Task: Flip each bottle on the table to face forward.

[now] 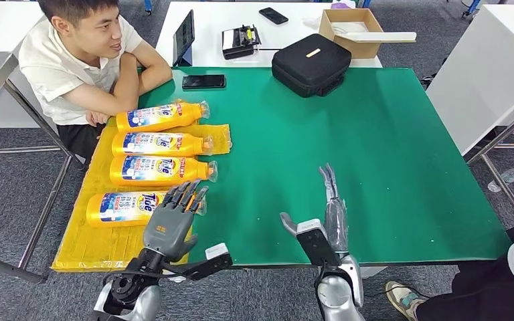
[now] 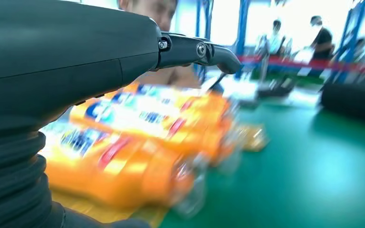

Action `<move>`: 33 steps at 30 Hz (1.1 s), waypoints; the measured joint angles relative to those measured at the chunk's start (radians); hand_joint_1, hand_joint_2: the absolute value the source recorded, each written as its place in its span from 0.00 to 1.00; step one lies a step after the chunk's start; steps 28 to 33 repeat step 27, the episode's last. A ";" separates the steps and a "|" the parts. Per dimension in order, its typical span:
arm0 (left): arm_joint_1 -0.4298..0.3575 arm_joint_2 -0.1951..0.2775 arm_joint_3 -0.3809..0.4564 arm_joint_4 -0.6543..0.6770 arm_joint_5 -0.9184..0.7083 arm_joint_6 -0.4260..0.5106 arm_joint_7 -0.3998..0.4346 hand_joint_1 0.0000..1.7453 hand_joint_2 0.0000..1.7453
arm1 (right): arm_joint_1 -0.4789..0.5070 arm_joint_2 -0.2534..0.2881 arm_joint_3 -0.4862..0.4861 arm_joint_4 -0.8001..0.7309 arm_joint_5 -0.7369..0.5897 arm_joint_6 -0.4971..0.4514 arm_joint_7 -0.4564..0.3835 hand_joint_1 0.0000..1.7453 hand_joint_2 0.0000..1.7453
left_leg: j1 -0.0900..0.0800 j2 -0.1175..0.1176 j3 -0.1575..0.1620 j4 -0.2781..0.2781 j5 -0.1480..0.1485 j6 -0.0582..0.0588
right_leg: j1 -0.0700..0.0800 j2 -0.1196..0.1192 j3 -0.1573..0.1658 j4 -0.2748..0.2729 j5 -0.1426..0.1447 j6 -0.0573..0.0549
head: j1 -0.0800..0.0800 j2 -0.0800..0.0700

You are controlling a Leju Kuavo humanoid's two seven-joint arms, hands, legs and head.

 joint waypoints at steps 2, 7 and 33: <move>0.021 -0.004 -0.027 -0.062 0.004 0.008 -0.002 0.00 1.00 | 0.009 0.003 -0.003 -0.018 0.008 -0.006 0.006 0.00 1.00 | 0.000 0.001 -0.001 0.000 0.000 0.000 | 0.000 0.001 -0.001 0.000 0.000 0.000 | 0.000 0.000; 0.049 -0.005 -0.065 -0.159 0.005 0.034 -0.008 0.00 1.00 | 0.025 0.007 -0.005 -0.048 0.025 -0.011 0.012 0.00 1.00 | 0.000 0.001 -0.001 0.000 -0.001 0.000 | 0.000 0.002 -0.002 0.000 0.000 -0.001 | 0.000 0.000; 0.234 -0.117 0.024 -0.361 0.865 -0.122 -0.173 0.00 0.00 | 0.123 0.056 -0.032 -0.232 -0.259 -0.003 0.049 0.00 1.00 | 0.000 0.003 -0.002 0.000 -0.001 -0.001 | 0.000 0.002 -0.004 0.000 0.000 -0.001 | 0.000 0.000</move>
